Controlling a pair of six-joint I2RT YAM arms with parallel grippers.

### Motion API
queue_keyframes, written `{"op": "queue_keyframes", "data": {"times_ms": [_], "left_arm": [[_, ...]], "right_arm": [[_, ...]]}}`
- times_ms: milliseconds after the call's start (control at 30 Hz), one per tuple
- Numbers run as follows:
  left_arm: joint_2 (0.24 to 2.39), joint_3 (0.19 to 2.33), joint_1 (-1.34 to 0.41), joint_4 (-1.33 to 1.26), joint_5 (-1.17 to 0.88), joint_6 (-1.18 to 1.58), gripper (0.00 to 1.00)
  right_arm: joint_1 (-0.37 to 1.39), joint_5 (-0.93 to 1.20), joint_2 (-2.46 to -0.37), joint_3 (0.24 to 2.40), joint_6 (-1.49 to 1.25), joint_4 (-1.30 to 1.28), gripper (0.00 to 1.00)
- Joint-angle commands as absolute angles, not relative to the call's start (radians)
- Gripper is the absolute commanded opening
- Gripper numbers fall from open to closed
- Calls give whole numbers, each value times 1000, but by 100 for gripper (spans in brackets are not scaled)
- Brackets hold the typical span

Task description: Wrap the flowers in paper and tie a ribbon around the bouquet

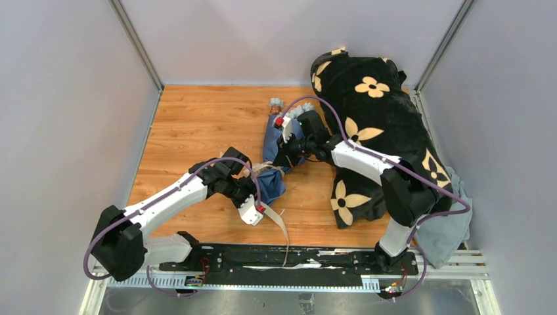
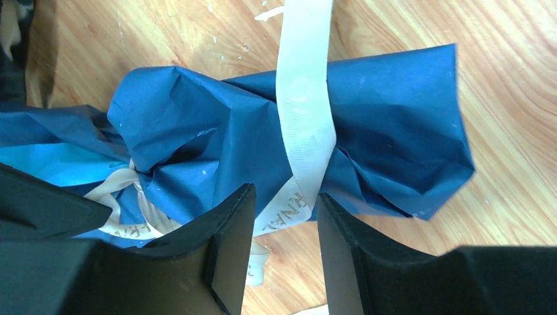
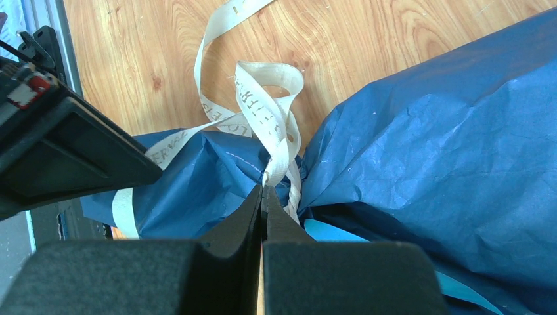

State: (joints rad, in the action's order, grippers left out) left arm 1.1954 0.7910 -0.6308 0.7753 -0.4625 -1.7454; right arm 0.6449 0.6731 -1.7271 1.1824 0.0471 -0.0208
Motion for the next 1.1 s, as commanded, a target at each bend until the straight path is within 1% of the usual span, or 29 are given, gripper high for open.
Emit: {"op": "queue_keyframes", "data": {"times_ms": [0,67,133,167,233,267,333,467,567,667,833,967,1067], "left_arm": [[1230,755,-642,624,-447,-1679,47],[1239,737,-643,629,-429,-1689,45],[1245,726,-645,638,-414,-1701,38],[1246,724,-646,639,-413,-1699,29],[1241,736,-646,631,-420,-1668,8],[1239,746,-646,607,-426,-1618,0],[1230,771,-646,508,-430,-1446,0],[1240,838,-644,215,-349,-895,0],[1245,827,-643,102,-304,-635,0],[1272,793,-643,48,-287,-557,0],[1313,712,-642,-54,-274,-520,0],[1334,662,-643,-165,-288,-519,0],[1356,646,-644,-214,-309,-539,0]], "right_arm": [[631,693,-1735,1170,46,-9,0],[631,695,-1738,1172,45,-9,0],[631,697,-1738,1172,43,-9,0],[630,698,-1738,1172,44,-9,0],[631,696,-1737,1170,44,-9,0],[632,695,-1735,1168,43,-9,0],[631,690,-1732,1161,35,-9,0],[631,658,-1693,1108,-36,75,0],[630,635,-1664,1056,-113,162,0],[631,643,-1649,1020,-173,225,0],[622,599,-1633,979,-285,285,0],[617,590,-1615,930,-372,384,0],[619,602,-1619,930,-388,397,0]]}}
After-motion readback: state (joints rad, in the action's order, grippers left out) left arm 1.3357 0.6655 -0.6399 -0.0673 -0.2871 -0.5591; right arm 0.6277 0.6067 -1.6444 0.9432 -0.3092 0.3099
